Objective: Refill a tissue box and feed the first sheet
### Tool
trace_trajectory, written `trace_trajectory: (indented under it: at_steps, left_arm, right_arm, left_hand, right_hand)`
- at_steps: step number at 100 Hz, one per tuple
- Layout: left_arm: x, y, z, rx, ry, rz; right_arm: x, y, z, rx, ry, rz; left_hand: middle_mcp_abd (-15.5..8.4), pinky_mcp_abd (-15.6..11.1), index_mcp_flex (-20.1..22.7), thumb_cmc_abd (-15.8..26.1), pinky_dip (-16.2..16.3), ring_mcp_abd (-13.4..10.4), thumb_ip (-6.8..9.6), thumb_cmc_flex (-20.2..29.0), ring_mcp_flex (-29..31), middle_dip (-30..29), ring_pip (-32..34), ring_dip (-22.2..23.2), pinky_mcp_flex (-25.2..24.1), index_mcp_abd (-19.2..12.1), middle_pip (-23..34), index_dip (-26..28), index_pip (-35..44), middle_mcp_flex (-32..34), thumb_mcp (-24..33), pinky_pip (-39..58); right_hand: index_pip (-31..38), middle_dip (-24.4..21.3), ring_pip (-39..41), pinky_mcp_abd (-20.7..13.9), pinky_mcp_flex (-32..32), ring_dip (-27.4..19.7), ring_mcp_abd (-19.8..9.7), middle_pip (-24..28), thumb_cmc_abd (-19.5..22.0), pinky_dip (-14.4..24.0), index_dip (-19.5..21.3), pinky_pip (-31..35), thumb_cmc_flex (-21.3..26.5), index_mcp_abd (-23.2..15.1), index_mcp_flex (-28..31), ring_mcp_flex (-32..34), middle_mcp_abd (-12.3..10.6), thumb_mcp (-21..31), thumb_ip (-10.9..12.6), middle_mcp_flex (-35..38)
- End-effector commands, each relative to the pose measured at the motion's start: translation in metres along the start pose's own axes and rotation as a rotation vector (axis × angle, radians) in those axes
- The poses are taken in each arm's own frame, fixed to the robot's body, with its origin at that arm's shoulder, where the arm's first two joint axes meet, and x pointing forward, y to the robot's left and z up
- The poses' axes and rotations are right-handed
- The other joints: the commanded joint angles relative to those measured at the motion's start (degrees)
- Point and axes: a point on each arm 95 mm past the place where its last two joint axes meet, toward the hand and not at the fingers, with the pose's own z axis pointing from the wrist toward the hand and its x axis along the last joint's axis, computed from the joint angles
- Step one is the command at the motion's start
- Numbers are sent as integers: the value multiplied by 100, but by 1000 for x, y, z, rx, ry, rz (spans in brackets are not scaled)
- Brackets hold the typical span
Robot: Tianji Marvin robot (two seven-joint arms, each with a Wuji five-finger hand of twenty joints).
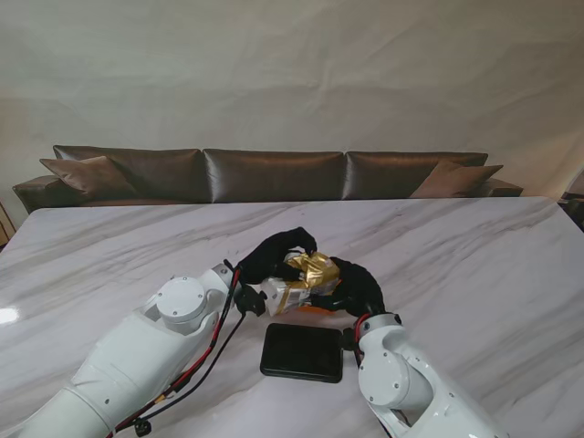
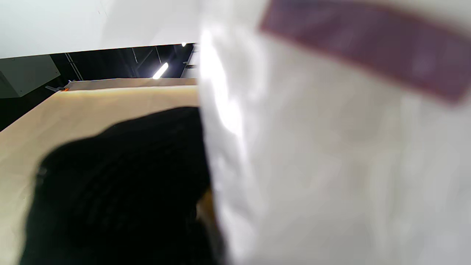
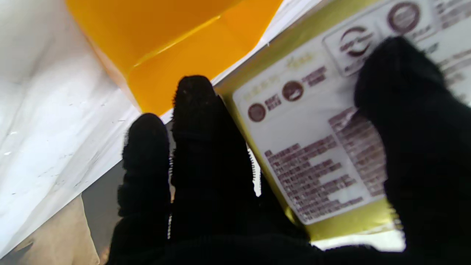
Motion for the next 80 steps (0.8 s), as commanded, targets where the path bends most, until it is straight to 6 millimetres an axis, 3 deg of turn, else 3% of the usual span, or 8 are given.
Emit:
trace_trajectory:
  at_steps: [1,5,18,27,35,39,65,80]
  left_arm:
    - [2,14,7,-35,16,-16]
    - [2,15,7,-35,15,-19]
    - [0,16,7,-27,3,-23]
    - [0,16,5,8,-21,-27]
    - [1,16,3,50,-36,-29]
    - [2,16,1,67,-44,-30]
    - [10,9,-14,142,-71,24]
    - [15,2,-24,196,-82,71]
  right_arm:
    - [24,-13,1,31,51,72]
    - [27,-14,2,23,51,97]
    - [30,-15,4,29,55,132]
    - [31,-13,3,38,50,141]
    - [32,-11,2,39,36,145]
    - [31,-10,2,35,27,140]
    - [28,8,0,57,-27,101]
    - [27,17,3,100,-62,64]
  left_hand:
    - [-75,-2721,-104,936,-58,-361,445,896,437,88,1374,566,-73,-1,182,-46,-57,69,736,15149]
    - [-70,-2697,-117,961,-65,-357,424,888,420,81,1334,560,-103,7,163,-67,-108,55,694,15129]
    - [-42,-2371,-220,1167,-79,-244,396,788,311,-26,928,518,-440,34,-19,-288,-432,-60,347,14974]
    - [116,-1876,-340,1606,9,108,646,353,257,233,192,338,-866,136,-345,-781,-859,-78,-545,14817]
    - [270,-1487,-504,2717,93,149,1681,-637,-198,-58,229,-496,-1255,276,-801,-1466,-1475,-214,-1771,14717]
    - [297,-1409,-550,2977,130,173,1796,-907,-325,-381,251,-935,-1356,331,-936,-1767,-1740,-320,-2198,14761]
    - [456,-1491,-858,3157,127,274,1062,-1981,-583,-1145,233,-1119,-1531,557,-1344,-2753,-2755,-674,-3740,14958]
    - [620,-1504,-1049,3223,122,309,751,-2120,-673,-1213,219,-1110,-1558,644,-1428,-3125,-3141,-821,-4369,14951]
  right_hand:
    - [1402,593,423,-82,242,134,-45,806,547,81,-223,437,180,-2698,1275,393,-891,-364,-81,874]
    - [1521,699,570,-26,336,171,38,897,995,96,-275,565,248,-2691,1679,546,-788,-450,284,1143]
    - [1681,1133,986,81,417,315,191,1215,1165,159,254,842,211,-2074,1877,720,-644,325,924,1398]
    - [1969,1518,1190,258,487,352,347,1590,1335,208,829,993,62,-1322,1960,874,-560,1013,1257,1651]
    - [2172,1853,1418,399,539,373,446,1879,1343,265,1175,1120,-12,-865,2155,1015,-449,1405,1366,1897]
    - [2243,1972,1537,449,606,382,468,2000,1365,285,1312,1187,-68,-701,2268,1105,-419,1551,1447,2033]
    - [2388,2285,1867,603,832,376,502,2371,1460,291,1678,1349,-253,-224,2680,1277,-332,1893,1738,2462]
    - [2210,2435,2099,687,1009,338,473,2548,2216,168,2021,1421,-487,-112,3064,1272,-369,1397,2158,2640]
